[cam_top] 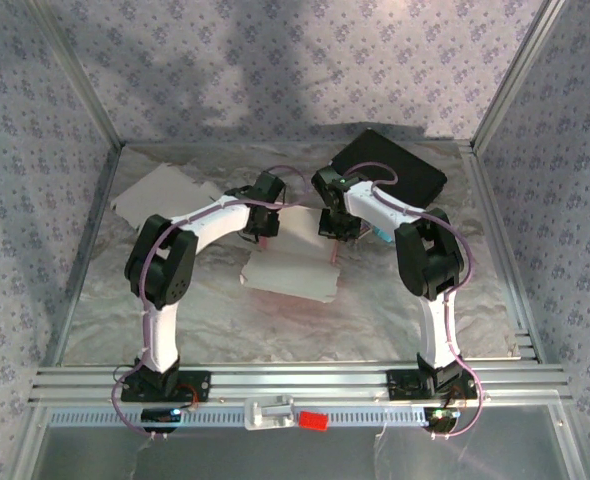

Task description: Fold the paper box

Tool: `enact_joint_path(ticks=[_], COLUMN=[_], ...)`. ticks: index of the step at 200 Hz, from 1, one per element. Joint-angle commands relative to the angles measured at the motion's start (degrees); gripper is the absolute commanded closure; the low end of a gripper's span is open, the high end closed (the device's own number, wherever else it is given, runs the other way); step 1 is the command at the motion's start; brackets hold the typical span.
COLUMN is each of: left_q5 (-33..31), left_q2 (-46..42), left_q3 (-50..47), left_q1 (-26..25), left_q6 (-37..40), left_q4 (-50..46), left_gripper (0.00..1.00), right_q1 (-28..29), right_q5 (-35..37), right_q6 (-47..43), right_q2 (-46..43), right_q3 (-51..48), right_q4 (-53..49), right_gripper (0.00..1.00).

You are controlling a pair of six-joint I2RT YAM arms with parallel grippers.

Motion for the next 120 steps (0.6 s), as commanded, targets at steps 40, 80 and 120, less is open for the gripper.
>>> enact_joint_path(ticks=[40, 80, 120], left_q5=[-2.61, -9.47, -6.64], left_q2=[1.82, 2.09, 0.04], left_q3=[3.11, 3.02, 3.58], left_q1=[-0.15, -2.15, -1.56], left_q6=[0.76, -3.14, -1.53], left_q4=[-1.88, -4.94, -2.3], left_gripper=[1.0, 1.0, 0.73], right_q1=[0.11, 0.11, -0.22], right_q5=[-0.72, -1.5, -1.79], right_q6=[1.46, 1.86, 1.31], right_q2=[3.37, 3.98, 4.0], right_q3=[0.44, 1.12, 0.99], right_q4=[-2.54, -2.83, -2.94], right_gripper=[1.0, 1.0, 1.0])
